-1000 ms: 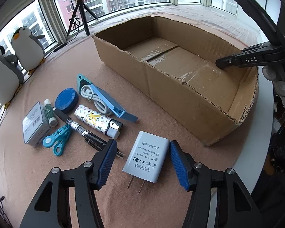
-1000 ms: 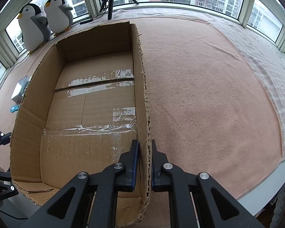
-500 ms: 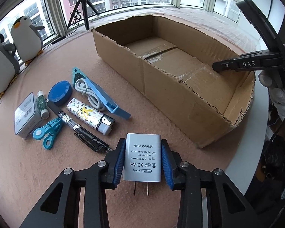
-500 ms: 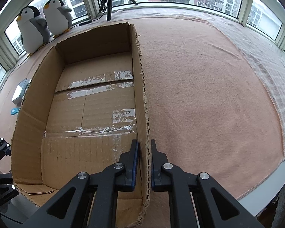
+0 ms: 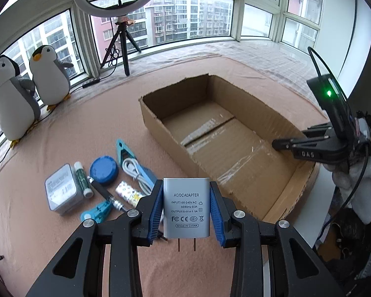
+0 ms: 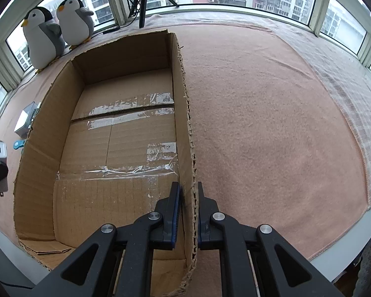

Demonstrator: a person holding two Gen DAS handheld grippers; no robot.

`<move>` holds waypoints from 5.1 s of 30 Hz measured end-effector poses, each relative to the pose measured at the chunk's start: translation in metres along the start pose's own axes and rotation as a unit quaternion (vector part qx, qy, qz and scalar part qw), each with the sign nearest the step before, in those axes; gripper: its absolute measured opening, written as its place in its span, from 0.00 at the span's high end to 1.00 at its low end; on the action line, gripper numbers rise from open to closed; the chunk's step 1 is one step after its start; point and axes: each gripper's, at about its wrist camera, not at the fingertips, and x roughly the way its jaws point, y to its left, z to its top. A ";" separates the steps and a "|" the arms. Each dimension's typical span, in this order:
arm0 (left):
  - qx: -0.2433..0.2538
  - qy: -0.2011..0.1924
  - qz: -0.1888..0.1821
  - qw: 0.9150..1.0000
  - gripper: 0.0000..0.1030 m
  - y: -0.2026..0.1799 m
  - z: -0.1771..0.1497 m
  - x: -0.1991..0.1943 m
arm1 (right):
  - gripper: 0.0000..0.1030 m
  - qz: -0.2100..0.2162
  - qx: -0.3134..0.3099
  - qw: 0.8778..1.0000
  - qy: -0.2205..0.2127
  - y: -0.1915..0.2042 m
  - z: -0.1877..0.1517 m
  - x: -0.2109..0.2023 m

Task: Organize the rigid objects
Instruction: 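Close the left tool on the white AC adapter and lift it, then carry the adapter over the box and release it inside, then move the left tool to the grey square card box and grasp it, then carry the grey box into the cardboard box and release it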

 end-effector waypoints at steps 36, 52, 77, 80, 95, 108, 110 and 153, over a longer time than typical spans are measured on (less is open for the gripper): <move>-0.035 0.089 -0.024 0.995 0.50 -0.030 0.139 0.159 | 0.90 -0.002 -0.001 1.000 -0.007 0.003 0.003 0.000; -0.085 0.009 -0.035 0.996 0.44 0.015 0.118 0.064 | 0.88 -0.008 -0.002 1.000 -0.012 0.009 0.000 -0.001; -0.320 0.081 0.104 0.938 0.21 0.234 -0.011 0.055 | 0.87 -0.020 -0.011 1.000 -0.014 0.011 0.000 -0.003; -0.328 0.082 0.094 0.936 0.21 0.233 -0.011 0.064 | 0.87 -0.021 -0.011 1.000 -0.015 0.011 0.000 -0.003; -0.321 0.092 0.115 0.935 0.21 0.235 -0.005 0.081 | 0.87 -0.021 -0.011 1.000 -0.014 0.008 0.000 -0.001; -0.300 0.095 0.135 0.940 0.27 0.233 -0.003 0.090 | 0.87 -0.022 -0.010 1.000 -0.013 0.008 0.001 0.000; -0.295 0.100 0.138 0.940 0.27 0.233 -0.004 0.093 | 0.87 -0.022 -0.011 1.000 -0.013 0.008 0.001 0.000; -0.108 0.017 0.047 0.993 0.29 0.031 0.115 0.065 | 0.80 -0.018 -0.013 1.000 -0.015 0.010 0.003 -0.002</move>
